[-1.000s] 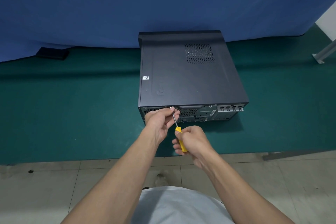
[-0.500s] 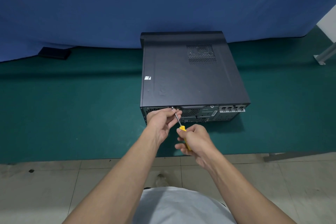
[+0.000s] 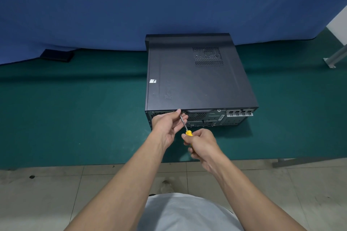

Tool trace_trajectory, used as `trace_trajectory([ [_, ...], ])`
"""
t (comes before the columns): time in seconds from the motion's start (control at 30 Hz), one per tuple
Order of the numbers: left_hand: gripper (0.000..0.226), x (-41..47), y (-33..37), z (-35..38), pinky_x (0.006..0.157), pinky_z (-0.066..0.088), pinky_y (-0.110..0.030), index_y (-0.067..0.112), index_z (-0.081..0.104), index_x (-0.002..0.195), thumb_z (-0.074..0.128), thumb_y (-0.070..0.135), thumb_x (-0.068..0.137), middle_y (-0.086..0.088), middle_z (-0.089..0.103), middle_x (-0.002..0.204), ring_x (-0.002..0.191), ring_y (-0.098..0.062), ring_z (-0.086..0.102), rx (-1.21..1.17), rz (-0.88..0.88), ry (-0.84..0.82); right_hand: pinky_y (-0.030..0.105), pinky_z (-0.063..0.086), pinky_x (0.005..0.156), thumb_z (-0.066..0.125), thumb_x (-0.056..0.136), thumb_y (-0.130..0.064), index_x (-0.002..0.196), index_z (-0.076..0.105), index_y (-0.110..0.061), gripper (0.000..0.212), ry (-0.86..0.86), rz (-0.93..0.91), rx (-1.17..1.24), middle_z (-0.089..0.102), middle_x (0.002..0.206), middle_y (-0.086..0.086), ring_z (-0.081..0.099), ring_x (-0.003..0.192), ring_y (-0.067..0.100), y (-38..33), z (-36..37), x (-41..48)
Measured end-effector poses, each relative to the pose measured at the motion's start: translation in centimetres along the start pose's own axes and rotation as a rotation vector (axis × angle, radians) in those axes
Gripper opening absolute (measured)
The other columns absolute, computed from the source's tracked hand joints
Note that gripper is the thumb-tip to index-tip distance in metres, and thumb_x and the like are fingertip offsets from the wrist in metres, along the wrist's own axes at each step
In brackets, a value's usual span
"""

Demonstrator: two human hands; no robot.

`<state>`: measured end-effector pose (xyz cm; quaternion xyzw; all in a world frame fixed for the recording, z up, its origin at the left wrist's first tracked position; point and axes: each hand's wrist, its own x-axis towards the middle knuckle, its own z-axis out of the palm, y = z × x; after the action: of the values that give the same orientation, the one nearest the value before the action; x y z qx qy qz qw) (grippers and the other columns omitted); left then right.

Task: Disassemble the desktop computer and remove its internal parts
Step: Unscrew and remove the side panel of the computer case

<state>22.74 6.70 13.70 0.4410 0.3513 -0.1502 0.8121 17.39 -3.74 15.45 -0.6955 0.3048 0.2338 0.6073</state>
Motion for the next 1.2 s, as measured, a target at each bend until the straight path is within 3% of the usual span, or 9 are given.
trace_trajectory([
  [0.13, 0.010, 0.0, -0.1, 0.1, 0.062, 0.060, -0.031, -0.010, 0.064, 0.090, 0.069, -0.004, 0.084, -0.025, 0.071, 0.083, 0.073, -0.028, 0.073, -0.002, 0.004, 0.009, 0.025, 0.037, 0.051, 0.052, 0.098, -0.025, 0.089, 0.061, -0.003, 0.026, -0.040, 0.031, -0.008, 0.064, 0.074, 0.009, 0.048, 0.057, 0.013, 0.0, -0.1, -0.1],
  [0.27, 0.008, 0.0, -0.1, 0.1, 0.060, 0.060, -0.029, -0.011, 0.063, 0.088, 0.068, -0.005, 0.084, -0.025, 0.071, 0.081, 0.072, -0.029, 0.073, -0.014, 0.002, 0.011, 0.025, 0.052, 0.050, 0.062, 0.093, -0.018, 0.088, 0.058, -0.005, 0.014, -0.048, 0.037, 0.065, 0.062, 0.074, 0.009, 0.059, 0.052, 0.015, -0.3, -0.1, -0.3],
  [0.37, 0.011, 0.1, 0.0, 0.2, 0.059, 0.060, -0.030, -0.008, 0.063, 0.086, 0.069, 0.000, 0.085, -0.026, 0.071, 0.081, 0.072, -0.029, 0.073, -0.019, -0.001, 0.027, 0.024, 0.039, 0.042, 0.065, 0.091, -0.021, 0.080, 0.051, -0.011, 0.020, -0.017, -0.004, 0.026, 0.054, 0.070, 0.005, 0.047, 0.045, 0.012, -0.3, -0.2, -0.1],
  [0.47, 0.013, 0.1, -0.1, 0.3, 0.061, 0.061, -0.031, -0.007, 0.062, 0.086, 0.070, 0.003, 0.085, -0.026, 0.071, 0.082, 0.074, -0.030, 0.073, -0.026, -0.004, 0.042, 0.025, 0.031, 0.047, 0.051, 0.098, -0.031, 0.083, 0.056, -0.008, 0.028, -0.035, -0.005, 0.009, 0.054, 0.070, 0.006, 0.041, 0.050, 0.012, -0.2, -0.1, -0.2],
  [0.53, 0.012, 0.2, -0.1, 0.3, 0.059, 0.060, -0.030, -0.008, 0.063, 0.086, 0.069, 0.001, 0.086, -0.026, 0.071, 0.081, 0.072, -0.029, 0.073, -0.027, -0.003, 0.048, 0.025, 0.037, 0.050, 0.046, 0.100, -0.027, 0.089, 0.060, -0.004, 0.030, -0.043, 0.000, 0.019, 0.057, 0.072, 0.006, 0.046, 0.054, 0.012, -0.1, -0.1, -0.3],
  [0.67, 0.010, 0.3, -0.2, 0.4, 0.056, 0.059, -0.028, -0.008, 0.063, 0.084, 0.068, 0.000, 0.086, -0.024, 0.071, 0.075, 0.068, -0.028, 0.073, -0.029, -0.002, 0.058, 0.026, 0.053, 0.052, 0.056, 0.096, -0.030, 0.082, 0.059, -0.009, 0.025, -0.025, -0.013, -0.002, 0.059, 0.076, 0.005, 0.057, 0.055, 0.014, 0.0, 0.2, -0.1],
  [0.8, 0.009, 0.2, -0.2, 0.4, 0.055, 0.058, -0.028, -0.009, 0.064, 0.087, 0.068, -0.001, 0.086, -0.023, 0.072, 0.078, 0.069, -0.027, 0.073, -0.019, 0.000, 0.058, 0.025, 0.039, 0.044, 0.068, 0.088, -0.026, 0.082, 0.050, -0.014, 0.023, 0.054, -0.033, -0.011, 0.054, 0.070, 0.002, 0.049, 0.048, 0.012, 0.6, 0.0, 0.8],
  [1.03, 0.010, 0.7, -0.5, 0.0, 0.061, 0.060, -0.028, -0.007, 0.065, 0.091, 0.067, 0.002, 0.089, -0.019, 0.073, 0.079, 0.071, -0.025, 0.074, 0.062, 0.058, 0.048, 0.027, 0.030, 0.048, 0.074, 0.080, -0.024, 0.077, 0.048, -0.017, 0.027, 0.043, -0.030, -0.176, 0.048, 0.065, 0.000, 0.038, 0.055, 0.016, 1.3, -1.7, 1.9],
  [1.2, 0.014, 0.7, -0.9, -0.1, 0.068, 0.059, -0.028, -0.004, 0.072, 0.093, 0.069, 0.010, 0.089, -0.004, 0.073, 0.070, 0.072, -0.018, 0.073, 0.445, 0.355, 0.053, 0.029, 0.028, 0.052, 0.074, 0.077, -0.026, 0.063, 0.046, -0.019, 0.032, 0.236, -0.169, -0.136, 0.040, 0.046, -0.010, 0.035, 0.049, 0.014, 0.9, -3.9, 2.1],
])
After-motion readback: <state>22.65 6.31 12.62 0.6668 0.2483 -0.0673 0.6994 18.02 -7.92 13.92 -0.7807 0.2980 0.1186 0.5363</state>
